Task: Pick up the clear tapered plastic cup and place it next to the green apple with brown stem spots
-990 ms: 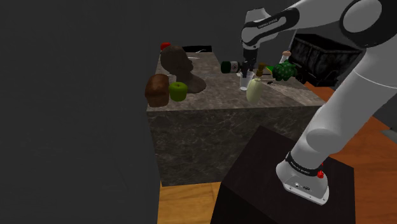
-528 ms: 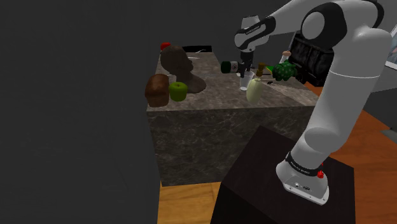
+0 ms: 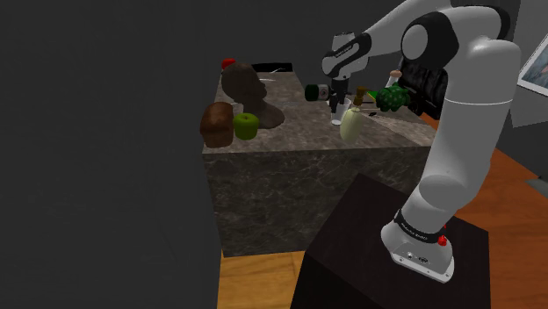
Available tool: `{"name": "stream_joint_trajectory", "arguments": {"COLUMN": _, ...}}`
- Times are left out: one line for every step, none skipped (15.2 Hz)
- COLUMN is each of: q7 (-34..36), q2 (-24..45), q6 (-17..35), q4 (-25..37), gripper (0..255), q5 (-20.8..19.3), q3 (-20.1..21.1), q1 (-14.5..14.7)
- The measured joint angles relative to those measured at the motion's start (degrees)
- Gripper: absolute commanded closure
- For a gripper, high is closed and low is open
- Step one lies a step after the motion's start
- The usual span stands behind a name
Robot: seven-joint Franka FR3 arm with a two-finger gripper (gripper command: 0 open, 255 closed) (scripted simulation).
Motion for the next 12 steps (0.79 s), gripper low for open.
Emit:
{"name": "stream_joint_trajectory", "arguments": {"q7": -0.06, "q2": 0.32, "q6": 0.40, "q4": -0.11, "gripper": 0, "q5": 0.13, "q3": 0.04, "q1": -0.08}}
{"name": "stream_joint_trajectory", "arguments": {"q7": -0.15, "q2": 0.50, "q6": 0.61, "q4": -0.14, "gripper": 0, "q5": 0.22, "q3": 0.05, "q1": -0.16}}
{"name": "stream_joint_trajectory", "arguments": {"q7": -0.15, "q2": 0.52, "q6": 0.74, "q4": -0.23, "gripper": 0, "q5": 0.23, "q3": 0.05, "q1": -0.17}}
{"name": "stream_joint_trajectory", "arguments": {"q7": -0.16, "q2": 0.56, "q6": 0.79, "q4": -0.24, "gripper": 0, "q5": 0.25, "q3": 0.05, "q1": -0.18}}
{"name": "stream_joint_trajectory", "arguments": {"q7": -0.16, "q2": 0.57, "q6": 0.82, "q4": -0.25, "gripper": 0, "q5": 0.26, "q3": 0.06, "q1": -0.18}}
{"name": "stream_joint_trajectory", "arguments": {"q7": -0.16, "q2": 0.58, "q6": 0.84, "q4": -0.25, "gripper": 0, "q5": 0.26, "q3": 0.06, "q1": -0.18}}
{"name": "stream_joint_trajectory", "arguments": {"q7": -0.17, "q2": 0.59, "q6": 0.85, "q4": -0.25, "gripper": 0, "q5": 0.26, "q3": 0.06, "q1": -0.18}}
{"name": "stream_joint_trajectory", "arguments": {"q7": -0.17, "q2": 0.59, "q6": 0.85, "q4": -0.25, "gripper": 255, "q5": 0.26, "q3": 0.06, "q1": -0.18}}
{"name": "stream_joint_trajectory", "arguments": {"q7": -0.17, "q2": 0.59, "q6": 0.85, "q4": -0.25, "gripper": 255, "q5": 0.26, "q3": 0.06, "q1": -0.18}}
{"name": "stream_joint_trajectory", "arguments": {"q7": -0.17, "q2": 0.59, "q6": 0.85, "q4": -0.25, "gripper": 255, "q5": 0.26, "q3": 0.06, "q1": -0.18}}
{"name": "stream_joint_trajectory", "arguments": {"q7": -0.17, "q2": 0.59, "q6": 0.85, "q4": -0.25, "gripper": 255, "q5": 0.26, "q3": 0.06, "q1": -0.18}}
{"name": "stream_joint_trajectory", "arguments": {"q7": -0.16, "q2": 0.55, "q6": 0.84, "q4": -0.23, "gripper": 255, "q5": 0.27, "q3": 0.07, "q1": -0.17}}
